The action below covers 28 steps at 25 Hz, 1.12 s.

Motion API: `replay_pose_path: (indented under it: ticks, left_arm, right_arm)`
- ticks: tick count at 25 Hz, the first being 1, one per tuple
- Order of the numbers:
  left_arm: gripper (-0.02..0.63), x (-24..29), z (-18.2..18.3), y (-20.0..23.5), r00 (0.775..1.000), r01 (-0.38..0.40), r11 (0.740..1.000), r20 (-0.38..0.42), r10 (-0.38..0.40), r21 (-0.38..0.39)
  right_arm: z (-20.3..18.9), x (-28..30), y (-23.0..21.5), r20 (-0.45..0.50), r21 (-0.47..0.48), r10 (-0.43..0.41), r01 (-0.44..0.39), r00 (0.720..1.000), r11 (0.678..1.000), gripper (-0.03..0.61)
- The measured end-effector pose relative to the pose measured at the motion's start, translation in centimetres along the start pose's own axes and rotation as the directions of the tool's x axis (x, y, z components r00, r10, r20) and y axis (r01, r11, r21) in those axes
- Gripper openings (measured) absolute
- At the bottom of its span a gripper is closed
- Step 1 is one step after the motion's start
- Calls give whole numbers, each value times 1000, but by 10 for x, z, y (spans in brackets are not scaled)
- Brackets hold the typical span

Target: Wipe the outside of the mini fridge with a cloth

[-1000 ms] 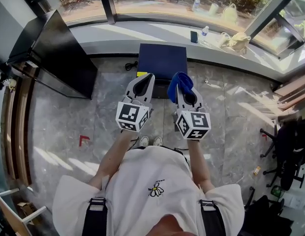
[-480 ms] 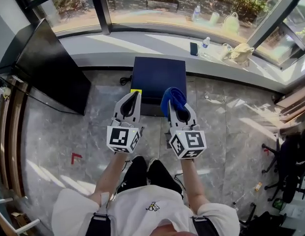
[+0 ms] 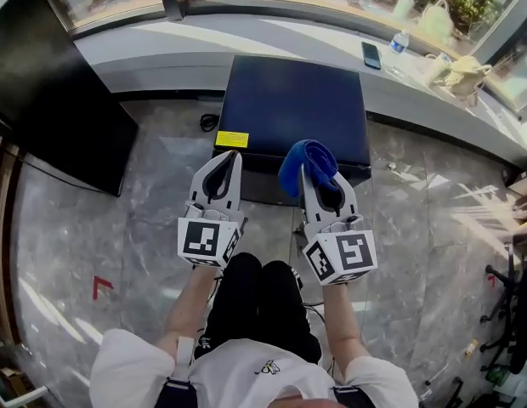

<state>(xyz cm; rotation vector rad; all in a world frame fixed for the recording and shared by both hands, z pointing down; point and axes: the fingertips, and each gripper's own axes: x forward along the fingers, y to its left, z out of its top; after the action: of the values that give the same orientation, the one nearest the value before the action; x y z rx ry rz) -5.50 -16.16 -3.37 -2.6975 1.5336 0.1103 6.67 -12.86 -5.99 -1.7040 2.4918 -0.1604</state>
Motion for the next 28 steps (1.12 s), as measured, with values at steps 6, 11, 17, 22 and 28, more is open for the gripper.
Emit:
replay_pose_path:
  ticks: [6,11,17,22,28]
  left_arm:
    - [3,0,-109,13,999,3,1000,38,-4,23]
    - [3,0,-129,16,1000,-13,1000,-1,13,3]
    - [3,2,-134,9,1000,-2,1000,30,2,22]
    - [3,-8,-155,25,1000,-5,1000,30,5,2]
    - [3,-26,-191,51,996,-55,998,73,53,19]
  right_arm:
    - [-98,7,-28,43,-8,31,-30,999,1000,64]
    - [-120,9,-28,8,-7,11,-11,1000,1000,64]
    - [-143,12,-36,1,27,-2,2,1000,1000,64]
    - [-172,15,-21,-16,25,89,-89,996,996,64]
    - [-190,41,24,63,40,244,-247,968,968,64]
